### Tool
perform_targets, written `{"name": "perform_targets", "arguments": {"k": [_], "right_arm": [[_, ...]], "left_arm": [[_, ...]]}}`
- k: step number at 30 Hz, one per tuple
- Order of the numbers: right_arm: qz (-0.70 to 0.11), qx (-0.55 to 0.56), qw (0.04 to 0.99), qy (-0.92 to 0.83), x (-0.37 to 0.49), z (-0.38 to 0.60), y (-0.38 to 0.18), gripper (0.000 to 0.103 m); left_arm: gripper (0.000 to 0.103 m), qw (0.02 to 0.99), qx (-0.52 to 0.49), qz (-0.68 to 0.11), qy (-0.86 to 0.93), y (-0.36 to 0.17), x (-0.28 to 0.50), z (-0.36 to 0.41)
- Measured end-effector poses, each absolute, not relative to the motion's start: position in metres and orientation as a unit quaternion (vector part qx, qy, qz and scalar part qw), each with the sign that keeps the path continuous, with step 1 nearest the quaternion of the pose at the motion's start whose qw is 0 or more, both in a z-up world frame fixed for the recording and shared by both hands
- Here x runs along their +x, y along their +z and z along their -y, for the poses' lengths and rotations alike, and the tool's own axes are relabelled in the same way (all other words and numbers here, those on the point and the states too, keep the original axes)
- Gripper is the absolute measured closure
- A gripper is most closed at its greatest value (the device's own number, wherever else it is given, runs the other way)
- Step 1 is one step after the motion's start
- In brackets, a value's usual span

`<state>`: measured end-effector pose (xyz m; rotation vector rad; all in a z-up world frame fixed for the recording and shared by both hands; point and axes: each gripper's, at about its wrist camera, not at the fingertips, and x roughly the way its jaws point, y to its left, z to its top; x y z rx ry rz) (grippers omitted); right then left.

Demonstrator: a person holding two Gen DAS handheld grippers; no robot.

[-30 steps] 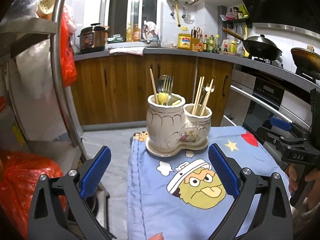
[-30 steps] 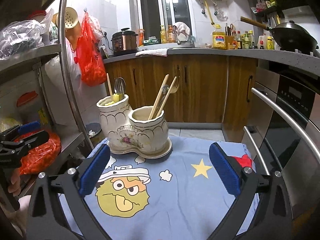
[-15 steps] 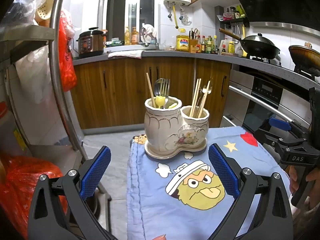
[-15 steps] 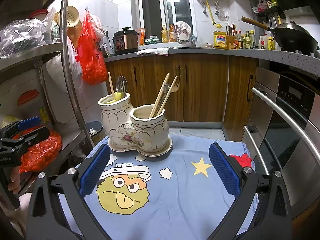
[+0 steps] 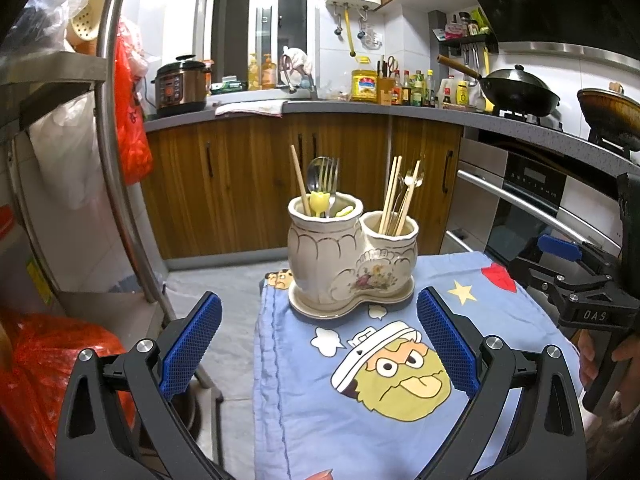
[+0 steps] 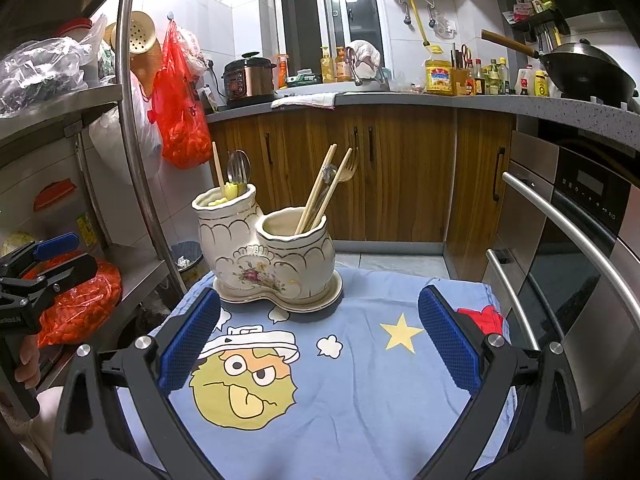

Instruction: Organize utensils

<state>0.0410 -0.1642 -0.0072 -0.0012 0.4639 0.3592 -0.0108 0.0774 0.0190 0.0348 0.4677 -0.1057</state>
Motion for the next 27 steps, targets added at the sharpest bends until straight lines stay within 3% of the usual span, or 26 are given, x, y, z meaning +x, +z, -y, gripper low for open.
{"name": "perform_targets", "arguments": {"k": [27], "right_arm": [[-0.238,-0.002,0.955,0.177,0.0483,0.1648,-0.0115,0.005]], "left_arm": [[0.006,0.971,0.02,-0.232,-0.052,0.0188,-0.0092,-0.0782]]}}
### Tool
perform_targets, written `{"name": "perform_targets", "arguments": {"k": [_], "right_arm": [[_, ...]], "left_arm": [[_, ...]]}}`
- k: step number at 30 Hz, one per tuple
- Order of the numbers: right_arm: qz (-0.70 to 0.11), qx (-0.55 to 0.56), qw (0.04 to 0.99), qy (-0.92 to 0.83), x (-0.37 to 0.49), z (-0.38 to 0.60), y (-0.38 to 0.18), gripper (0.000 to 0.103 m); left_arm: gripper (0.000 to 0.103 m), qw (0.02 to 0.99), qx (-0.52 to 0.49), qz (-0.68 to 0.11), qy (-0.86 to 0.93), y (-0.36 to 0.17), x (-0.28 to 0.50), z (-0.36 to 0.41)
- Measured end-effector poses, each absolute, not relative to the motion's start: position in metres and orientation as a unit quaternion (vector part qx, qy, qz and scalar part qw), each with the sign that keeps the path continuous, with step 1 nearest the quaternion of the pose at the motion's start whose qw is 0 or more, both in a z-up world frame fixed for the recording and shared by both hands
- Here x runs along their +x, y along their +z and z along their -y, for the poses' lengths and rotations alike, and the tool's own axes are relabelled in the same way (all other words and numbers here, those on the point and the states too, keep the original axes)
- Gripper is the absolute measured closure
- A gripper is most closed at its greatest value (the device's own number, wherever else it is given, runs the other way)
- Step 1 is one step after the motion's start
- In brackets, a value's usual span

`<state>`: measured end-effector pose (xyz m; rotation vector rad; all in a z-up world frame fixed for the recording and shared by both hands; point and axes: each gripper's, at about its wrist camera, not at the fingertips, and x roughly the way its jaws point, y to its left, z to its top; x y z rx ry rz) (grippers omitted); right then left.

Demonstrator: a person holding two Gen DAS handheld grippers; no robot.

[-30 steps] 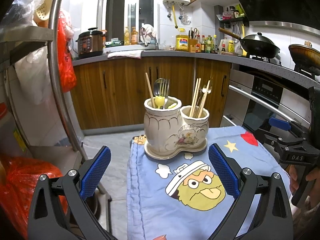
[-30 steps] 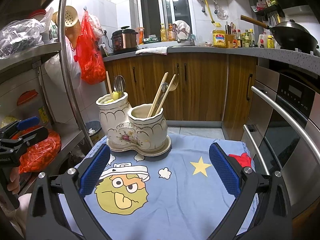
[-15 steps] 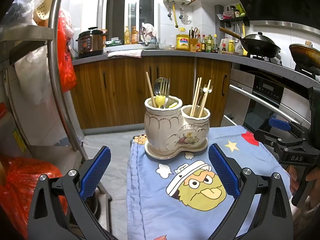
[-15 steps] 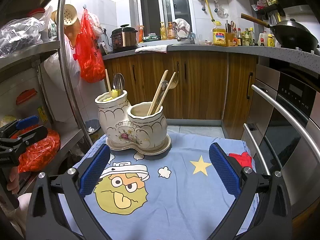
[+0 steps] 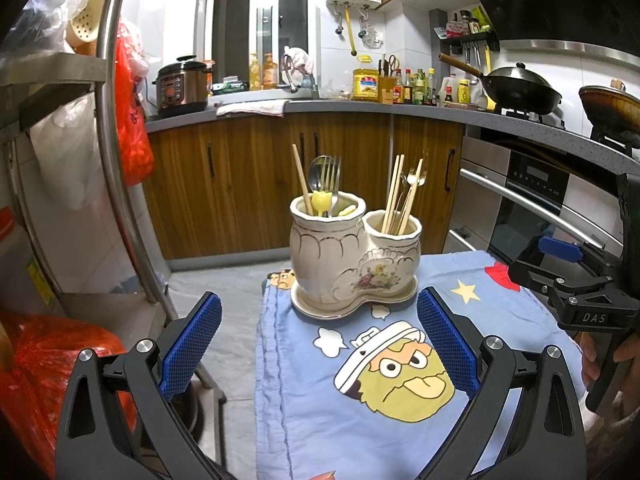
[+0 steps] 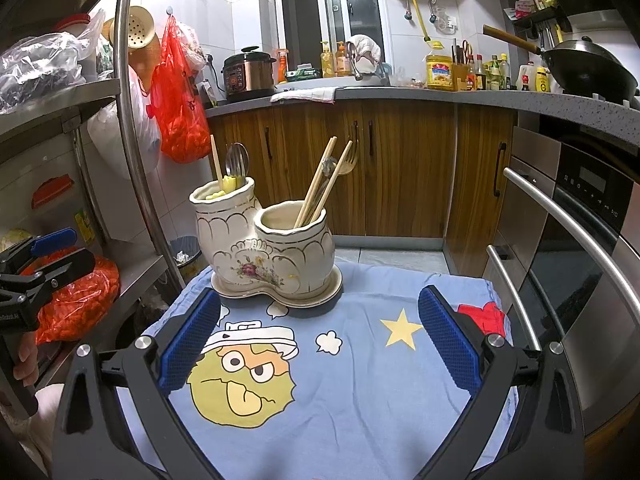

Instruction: Organize utensils

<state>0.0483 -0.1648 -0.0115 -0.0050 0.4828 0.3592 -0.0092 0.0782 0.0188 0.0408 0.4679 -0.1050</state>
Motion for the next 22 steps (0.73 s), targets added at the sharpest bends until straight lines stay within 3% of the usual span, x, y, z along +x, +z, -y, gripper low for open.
{"name": "perform_targets", "arguments": {"k": [22], "right_arm": [[-0.245,-0.002,0.953,0.178,0.0494,0.1662,-0.0206,0.005]], "left_arm": [[0.005,0.971,0.03,-0.233,-0.047,0.0148,-0.0029,-0.0839]]}}
